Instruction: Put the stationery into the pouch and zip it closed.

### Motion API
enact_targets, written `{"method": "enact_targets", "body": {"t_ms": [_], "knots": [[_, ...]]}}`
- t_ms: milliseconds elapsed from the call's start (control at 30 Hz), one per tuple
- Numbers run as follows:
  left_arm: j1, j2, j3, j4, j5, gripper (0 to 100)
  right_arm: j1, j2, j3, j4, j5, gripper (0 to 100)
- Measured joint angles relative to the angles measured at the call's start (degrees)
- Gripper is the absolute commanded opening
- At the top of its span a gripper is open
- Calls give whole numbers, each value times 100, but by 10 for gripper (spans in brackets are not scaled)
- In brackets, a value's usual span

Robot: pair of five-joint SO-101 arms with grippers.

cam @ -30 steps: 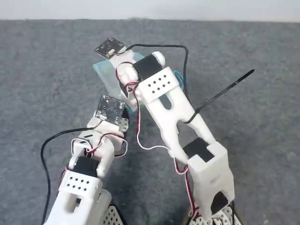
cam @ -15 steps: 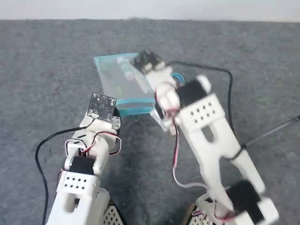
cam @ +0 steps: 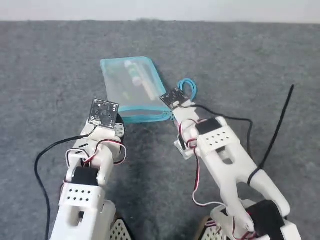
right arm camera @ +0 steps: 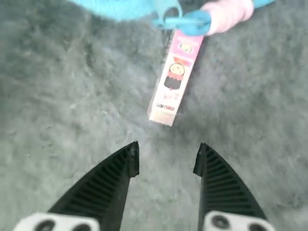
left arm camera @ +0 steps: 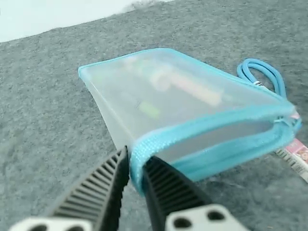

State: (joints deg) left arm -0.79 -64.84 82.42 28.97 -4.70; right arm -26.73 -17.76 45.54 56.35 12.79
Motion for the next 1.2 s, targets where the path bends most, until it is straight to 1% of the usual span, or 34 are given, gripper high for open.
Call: {"method": "enact_targets", "body": {"t_ms": [133,367,500,733,800,933,967,1033,1200], "knots": [[0,0,0,0,0,11,0,0,369,-536,-167,191],[0,0,0,0,0,11,0,-9,387,-695,-246,189],[0,0,0,0,0,11,0,9,404,-879,-413,188],[0,0,0,0,0,11,35,888,404,-1600,-422,186],[0,0,0,0,0,11,26,923,404,-1653,-422,159],[0,0,0,0,0,11,44,923,404,-1670,-422,15],[0,0,0,0,0,11,53,923,404,-1670,-422,2],[0,0,0,0,0,11,53,905,404,-1644,-422,22],[0,0,0,0,0,11,62,598,404,-1284,-422,7]]}}
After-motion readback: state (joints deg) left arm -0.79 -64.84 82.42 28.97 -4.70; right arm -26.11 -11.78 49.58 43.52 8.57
